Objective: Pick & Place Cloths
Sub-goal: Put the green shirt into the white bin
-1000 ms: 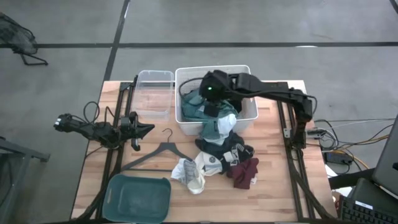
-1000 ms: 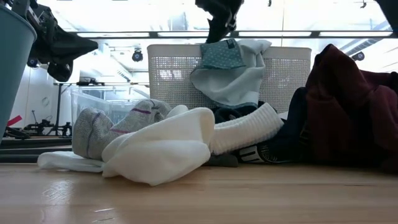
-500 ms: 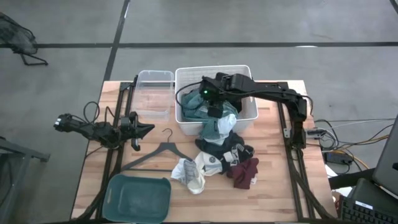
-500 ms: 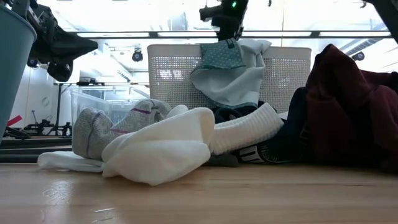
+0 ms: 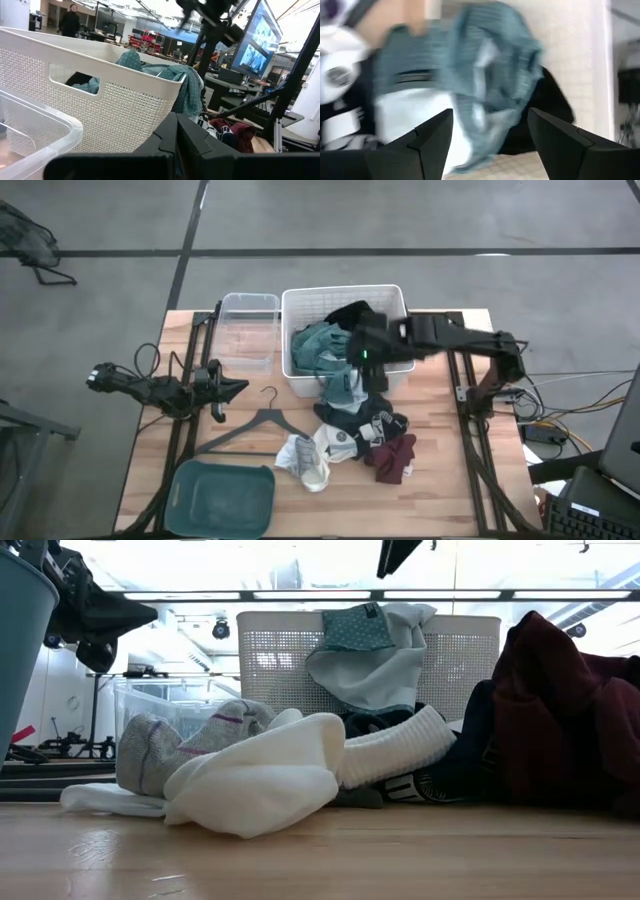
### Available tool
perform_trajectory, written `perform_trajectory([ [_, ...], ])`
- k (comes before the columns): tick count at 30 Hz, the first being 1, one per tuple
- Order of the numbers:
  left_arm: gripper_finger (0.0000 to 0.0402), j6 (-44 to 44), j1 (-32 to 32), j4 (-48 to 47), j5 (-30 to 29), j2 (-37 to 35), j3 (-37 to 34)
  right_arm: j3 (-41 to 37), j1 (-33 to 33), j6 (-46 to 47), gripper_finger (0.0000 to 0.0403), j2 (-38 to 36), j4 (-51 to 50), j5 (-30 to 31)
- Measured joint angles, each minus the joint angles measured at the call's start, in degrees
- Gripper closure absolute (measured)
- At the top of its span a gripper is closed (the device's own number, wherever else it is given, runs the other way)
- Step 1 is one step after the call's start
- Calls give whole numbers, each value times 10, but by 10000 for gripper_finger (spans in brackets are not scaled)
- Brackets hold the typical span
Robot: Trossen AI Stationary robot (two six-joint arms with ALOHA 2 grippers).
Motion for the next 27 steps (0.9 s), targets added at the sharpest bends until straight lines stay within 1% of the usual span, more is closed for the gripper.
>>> perform_trajectory([
  [4, 392, 0, 0, 0, 0, 0, 0, -38, 67, 8, 159, -4, 1, 19],
  [6, 392, 0, 0, 0, 0, 0, 0, -62, 98, 12, 165, -3, 0, 39],
  [8, 392, 0, 0, 0, 0, 0, 0, -90, 128, 16, 170, -3, 5, 71],
  [10, 392, 0, 0, 0, 0, 0, 0, -122, 156, 14, 173, -3, 13, 117],
  [13, 392, 0, 0, 0, 0, 0, 0, -165, 185, 15, 174, -3, 21, 176],
  [21, 392, 0, 0, 0, 0, 0, 0, -264, 212, 15, 152, -3, 62, 281],
  [24, 392, 0, 0, -1, 0, 0, 0, -301, 213, 15, 146, -3, 79, 341],
  [27, 392, 0, 0, -1, 0, 0, 0, -329, 212, 11, 145, -3, 108, 417],
])
